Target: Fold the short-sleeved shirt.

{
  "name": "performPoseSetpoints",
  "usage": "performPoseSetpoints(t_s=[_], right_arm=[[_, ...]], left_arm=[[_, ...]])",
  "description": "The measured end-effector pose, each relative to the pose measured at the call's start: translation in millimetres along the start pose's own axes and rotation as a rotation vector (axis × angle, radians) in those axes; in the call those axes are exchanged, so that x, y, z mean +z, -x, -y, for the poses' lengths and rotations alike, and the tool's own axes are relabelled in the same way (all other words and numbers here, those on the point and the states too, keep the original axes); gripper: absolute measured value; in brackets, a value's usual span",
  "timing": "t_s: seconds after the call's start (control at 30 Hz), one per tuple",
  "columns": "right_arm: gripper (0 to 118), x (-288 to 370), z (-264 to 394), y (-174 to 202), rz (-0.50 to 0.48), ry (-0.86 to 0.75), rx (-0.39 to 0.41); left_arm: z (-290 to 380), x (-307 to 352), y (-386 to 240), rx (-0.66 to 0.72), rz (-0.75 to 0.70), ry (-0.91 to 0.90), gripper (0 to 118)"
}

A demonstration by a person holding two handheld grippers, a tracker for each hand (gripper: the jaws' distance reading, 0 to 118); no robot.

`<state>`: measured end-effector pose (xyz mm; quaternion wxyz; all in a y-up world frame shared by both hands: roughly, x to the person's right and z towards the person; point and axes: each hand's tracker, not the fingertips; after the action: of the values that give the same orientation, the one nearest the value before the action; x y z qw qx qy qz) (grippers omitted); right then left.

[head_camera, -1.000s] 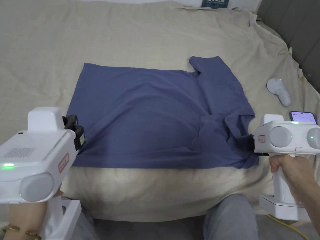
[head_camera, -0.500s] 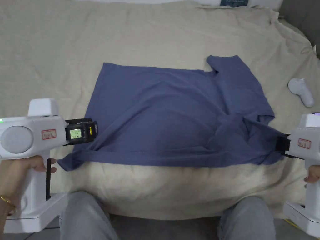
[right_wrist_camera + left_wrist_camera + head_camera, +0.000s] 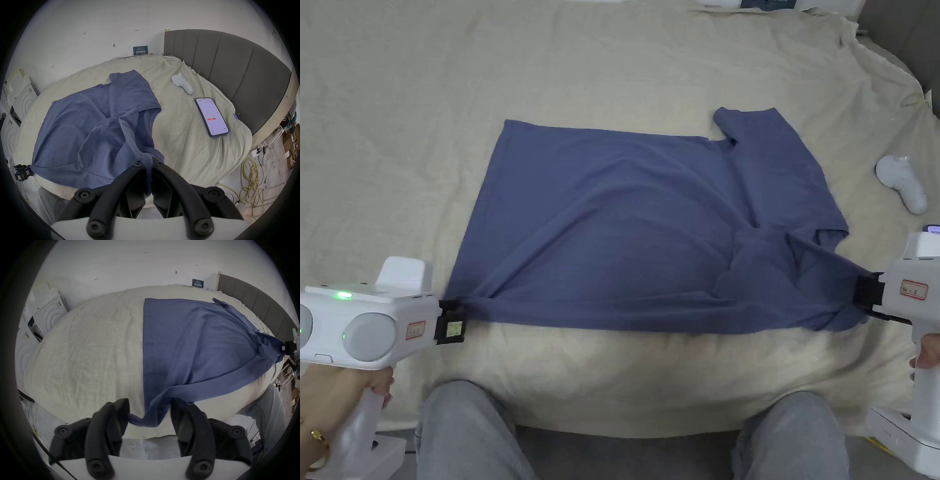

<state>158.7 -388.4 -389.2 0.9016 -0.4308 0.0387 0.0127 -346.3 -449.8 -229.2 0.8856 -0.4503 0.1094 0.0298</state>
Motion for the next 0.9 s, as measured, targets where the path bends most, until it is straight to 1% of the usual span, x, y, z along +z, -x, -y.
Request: performPoseSetpoints(t_s=[0.03, 0.07, 0.17, 0.27, 0.4, 0.47, 0.57, 0.73, 0.9], right_arm=[[3, 0, 1, -1, -0.002, 0.002, -0.007], [3, 1, 1, -2, -0.004, 0.003, -0.013], [3, 2, 3, -8, -0.022, 0.0, -0.033], [3, 6, 4, -16, -0.055, -0.002, -0.096], [3, 16, 1, -27, -0.077, -0.035, -0.14], [3, 23, -4, -30, -0.076, -0.063, -0.147], [3, 34, -15, -31, -0.088, -0.108, -0.163], [3, 48, -44, -26, -0.077, -0.193, -0.181], [3, 42, -90, -15, -0.057, -0.217, -0.163]], left_arm=[[-1, -1, -1, 0.016, 0.032, 0.001, 22], [-1, -4, -2, 0.026, 0.028, 0.003, 3], [-1, -5, -8, 0.04, 0.025, -0.003, 0], [1, -1, -14, 0.024, 0.017, -0.025, 0], [-8, 16, -6, 0.107, -0.028, -0.133, 0], [-17, 24, -2, 0.136, -0.061, -0.179, 0], [-37, 34, 2, 0.176, -0.064, -0.238, 0], [-79, 48, 0, 0.199, -0.094, -0.325, 0], [-127, 39, 0, 0.216, -0.101, -0.351, 0]])
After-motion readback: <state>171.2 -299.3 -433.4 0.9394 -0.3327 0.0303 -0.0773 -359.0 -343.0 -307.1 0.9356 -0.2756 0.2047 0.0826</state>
